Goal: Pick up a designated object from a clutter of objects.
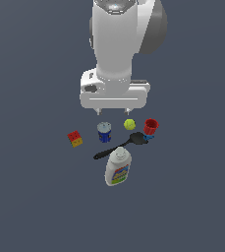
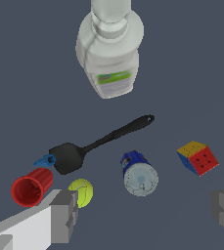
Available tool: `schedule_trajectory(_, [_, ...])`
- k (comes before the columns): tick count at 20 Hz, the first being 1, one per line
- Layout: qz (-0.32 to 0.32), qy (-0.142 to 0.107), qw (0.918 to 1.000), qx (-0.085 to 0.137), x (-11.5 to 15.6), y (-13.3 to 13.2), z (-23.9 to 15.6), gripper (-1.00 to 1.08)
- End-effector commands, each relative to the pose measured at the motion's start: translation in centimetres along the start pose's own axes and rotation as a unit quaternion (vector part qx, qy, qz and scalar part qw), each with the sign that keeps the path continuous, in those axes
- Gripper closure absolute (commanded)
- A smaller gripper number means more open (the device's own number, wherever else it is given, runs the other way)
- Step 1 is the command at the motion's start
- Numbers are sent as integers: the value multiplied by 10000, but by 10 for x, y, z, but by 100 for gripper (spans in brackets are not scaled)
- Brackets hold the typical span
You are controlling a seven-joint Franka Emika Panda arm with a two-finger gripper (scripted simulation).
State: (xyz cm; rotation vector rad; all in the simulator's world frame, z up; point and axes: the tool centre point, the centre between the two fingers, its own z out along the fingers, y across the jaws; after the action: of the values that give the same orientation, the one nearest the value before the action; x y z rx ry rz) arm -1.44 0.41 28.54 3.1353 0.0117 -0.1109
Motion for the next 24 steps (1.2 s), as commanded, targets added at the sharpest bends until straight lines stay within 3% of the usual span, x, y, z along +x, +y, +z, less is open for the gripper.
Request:
schedule_trajectory(1, [0, 0, 10000, 0, 0, 0, 0, -92])
schedule_trajectory(12, [129, -40, 9999, -52, 2, 10, 4, -92])
schedule_trajectory(24, [481, -10, 9988, -32, 6, 5, 19, -92])
